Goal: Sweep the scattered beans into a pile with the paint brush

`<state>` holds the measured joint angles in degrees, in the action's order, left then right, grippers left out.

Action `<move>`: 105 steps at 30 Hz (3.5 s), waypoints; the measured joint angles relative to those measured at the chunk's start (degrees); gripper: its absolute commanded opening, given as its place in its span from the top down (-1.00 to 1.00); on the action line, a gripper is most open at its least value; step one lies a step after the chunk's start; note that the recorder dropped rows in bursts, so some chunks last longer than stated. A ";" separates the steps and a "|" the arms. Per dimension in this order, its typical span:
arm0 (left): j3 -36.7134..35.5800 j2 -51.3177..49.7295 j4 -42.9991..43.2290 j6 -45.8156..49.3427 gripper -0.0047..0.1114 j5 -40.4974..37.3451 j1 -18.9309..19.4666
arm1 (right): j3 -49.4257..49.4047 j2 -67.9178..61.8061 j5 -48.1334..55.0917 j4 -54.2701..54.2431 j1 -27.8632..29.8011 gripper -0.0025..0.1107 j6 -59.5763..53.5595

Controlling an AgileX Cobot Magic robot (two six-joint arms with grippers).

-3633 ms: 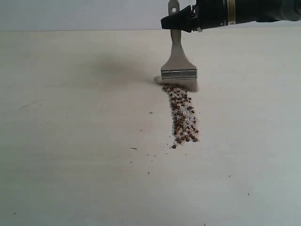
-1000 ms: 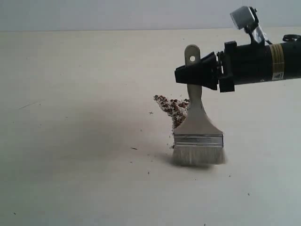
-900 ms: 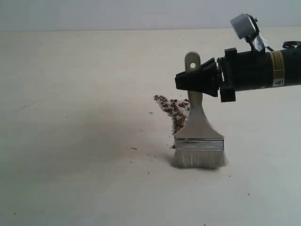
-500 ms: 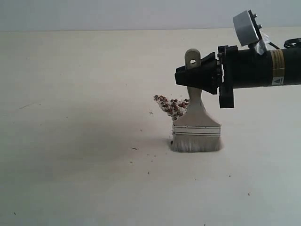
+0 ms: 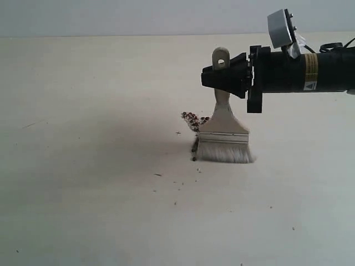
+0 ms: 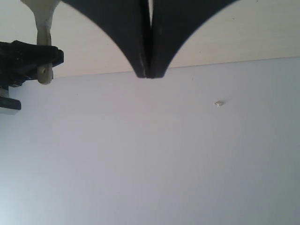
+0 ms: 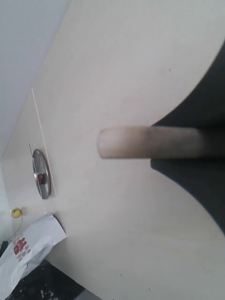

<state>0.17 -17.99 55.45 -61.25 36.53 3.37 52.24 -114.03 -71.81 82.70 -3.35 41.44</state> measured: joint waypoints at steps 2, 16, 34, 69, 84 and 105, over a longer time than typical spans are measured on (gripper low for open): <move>0.00 0.00 0.00 0.00 0.92 0.00 0.00 | 1.45 -1.01 -0.23 -0.27 0.00 0.96 0.43; 0.00 0.00 0.00 0.00 0.92 0.00 0.00 | 6.73 -2.65 1.20 -0.06 0.00 0.96 6.20; 0.00 0.00 0.00 0.00 0.92 0.00 0.00 | 7.22 6.25 2.22 8.04 -0.72 0.96 21.61; 0.00 0.00 0.00 0.00 0.92 0.00 0.00 | 4.75 -1.68 6.49 -10.62 -9.31 0.96 -1.33; 0.00 0.00 0.00 0.00 0.92 0.00 0.00 | -15.96 26.70 28.79 -53.50 -8.85 0.96 -8.66; 0.00 0.00 0.00 0.00 0.92 0.00 0.00 | -33.89 23.02 4.79 -91.95 -9.04 0.96 -28.26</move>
<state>0.17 -17.99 55.45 -61.25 36.53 3.37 18.35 -91.02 -67.02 -9.26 -12.39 13.18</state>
